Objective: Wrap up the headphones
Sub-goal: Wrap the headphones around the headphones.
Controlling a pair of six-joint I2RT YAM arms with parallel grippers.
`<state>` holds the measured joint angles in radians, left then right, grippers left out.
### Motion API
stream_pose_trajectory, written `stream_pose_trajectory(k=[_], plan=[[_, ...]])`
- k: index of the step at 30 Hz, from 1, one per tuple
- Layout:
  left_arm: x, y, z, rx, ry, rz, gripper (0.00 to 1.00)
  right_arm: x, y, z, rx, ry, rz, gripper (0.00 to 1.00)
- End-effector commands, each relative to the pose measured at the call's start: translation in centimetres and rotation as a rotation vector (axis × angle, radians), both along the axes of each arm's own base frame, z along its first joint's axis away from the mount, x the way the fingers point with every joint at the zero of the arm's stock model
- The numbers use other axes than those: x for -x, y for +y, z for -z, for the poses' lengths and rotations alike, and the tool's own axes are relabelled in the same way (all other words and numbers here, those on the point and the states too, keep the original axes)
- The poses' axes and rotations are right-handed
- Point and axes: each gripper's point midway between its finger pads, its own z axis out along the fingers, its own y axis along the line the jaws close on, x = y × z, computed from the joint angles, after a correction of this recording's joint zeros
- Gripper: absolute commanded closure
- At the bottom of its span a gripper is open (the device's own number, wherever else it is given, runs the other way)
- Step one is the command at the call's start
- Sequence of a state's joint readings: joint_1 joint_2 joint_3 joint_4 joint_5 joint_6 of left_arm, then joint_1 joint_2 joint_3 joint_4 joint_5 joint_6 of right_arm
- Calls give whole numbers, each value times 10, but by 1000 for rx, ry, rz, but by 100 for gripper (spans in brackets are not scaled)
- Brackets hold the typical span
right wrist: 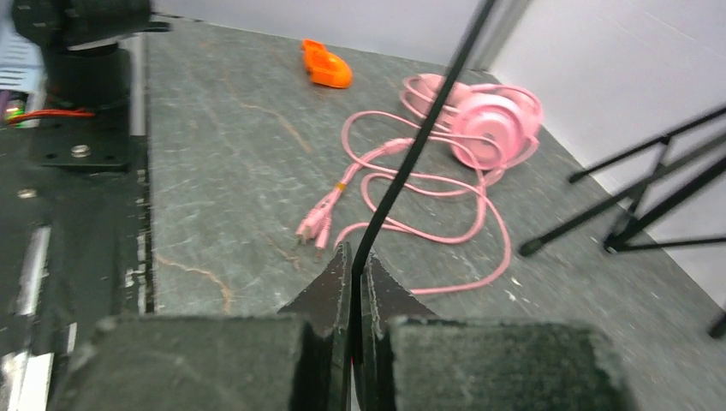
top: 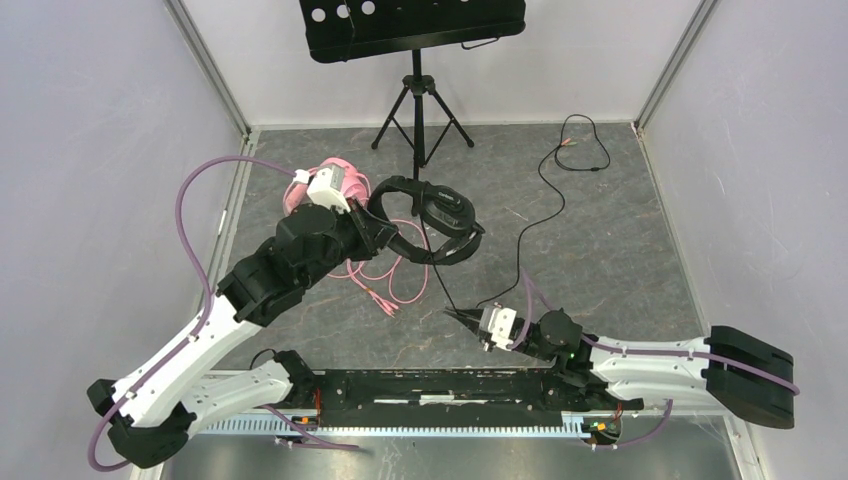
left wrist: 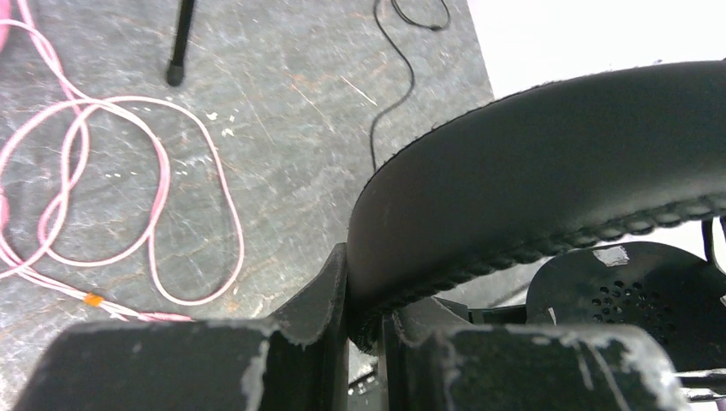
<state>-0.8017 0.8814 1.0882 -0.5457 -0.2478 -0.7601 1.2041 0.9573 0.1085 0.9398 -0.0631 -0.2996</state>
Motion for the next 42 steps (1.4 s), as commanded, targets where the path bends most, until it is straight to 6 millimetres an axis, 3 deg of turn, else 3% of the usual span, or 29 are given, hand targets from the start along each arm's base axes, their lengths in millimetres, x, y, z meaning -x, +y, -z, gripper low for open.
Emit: stream_pose_trajectory(k=[1,11,15,16,21,26,27,35,39,42], plan=[[20,-11,-60,136,-107,135,98,-28,-26,0,-30,0,203,100],[83,-23,-34,63,-14,471,98,-62,-69,-26,-98,-125,477,100],[87,-11,-18,-78,-24,507,98,-74,-96,-52,-208,-161,626,98],[90,-10,-15,-105,-24,528,98,-76,-106,-47,-211,-168,658,97],[93,-12,-1,-186,11,598,98,-79,-131,-77,-305,-242,764,89],[96,-17,11,-218,22,661,98,-83,-132,-85,-277,-303,801,87],[96,-18,13,-225,22,672,98,-85,-130,-95,-299,-309,809,87],[99,-22,33,-305,19,783,98,-91,-134,-99,-308,-330,837,85],[96,-22,47,-363,29,812,98,-95,-124,-99,-290,-317,798,86],[91,-21,57,-406,21,825,98,-99,-109,-98,-256,-286,746,92]])
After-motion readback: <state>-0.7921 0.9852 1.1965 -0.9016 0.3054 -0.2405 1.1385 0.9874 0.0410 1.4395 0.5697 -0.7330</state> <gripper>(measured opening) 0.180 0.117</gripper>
